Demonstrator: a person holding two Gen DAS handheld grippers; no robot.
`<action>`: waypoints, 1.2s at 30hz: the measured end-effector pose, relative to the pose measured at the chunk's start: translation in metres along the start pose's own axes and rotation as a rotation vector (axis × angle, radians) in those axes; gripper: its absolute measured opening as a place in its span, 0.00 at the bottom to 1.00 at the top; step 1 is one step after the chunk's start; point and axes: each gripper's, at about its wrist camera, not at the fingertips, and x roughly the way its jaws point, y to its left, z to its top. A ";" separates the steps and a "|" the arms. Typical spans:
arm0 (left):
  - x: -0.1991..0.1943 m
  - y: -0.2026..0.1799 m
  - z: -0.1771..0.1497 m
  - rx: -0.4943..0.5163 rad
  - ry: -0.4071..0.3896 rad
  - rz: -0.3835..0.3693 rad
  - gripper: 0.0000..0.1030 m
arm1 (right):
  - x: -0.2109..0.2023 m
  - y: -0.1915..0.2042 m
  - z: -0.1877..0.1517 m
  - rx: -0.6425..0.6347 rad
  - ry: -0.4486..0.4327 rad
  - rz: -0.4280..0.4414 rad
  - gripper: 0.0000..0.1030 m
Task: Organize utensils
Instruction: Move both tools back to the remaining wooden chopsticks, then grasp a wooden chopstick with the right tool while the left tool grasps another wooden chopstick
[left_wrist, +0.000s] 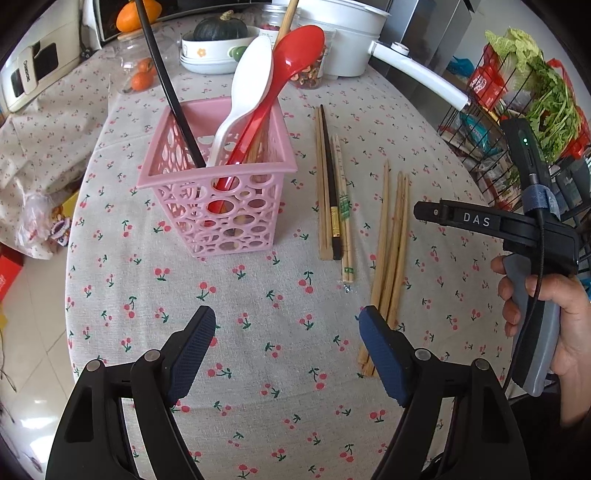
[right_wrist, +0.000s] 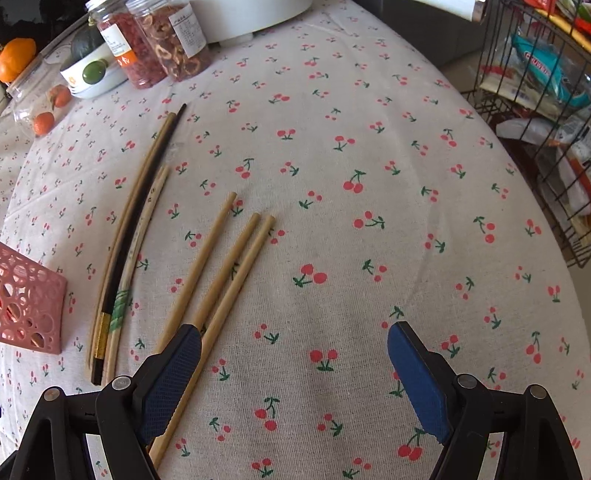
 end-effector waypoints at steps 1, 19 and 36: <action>0.001 0.000 0.000 0.001 0.003 0.000 0.80 | 0.003 0.001 0.001 -0.005 0.004 -0.007 0.84; 0.002 -0.003 0.001 0.009 0.009 -0.004 0.80 | 0.016 0.028 0.005 -0.111 0.016 -0.095 0.58; -0.011 -0.071 0.006 0.198 -0.041 -0.060 0.70 | -0.026 -0.022 0.003 -0.041 -0.012 0.023 0.04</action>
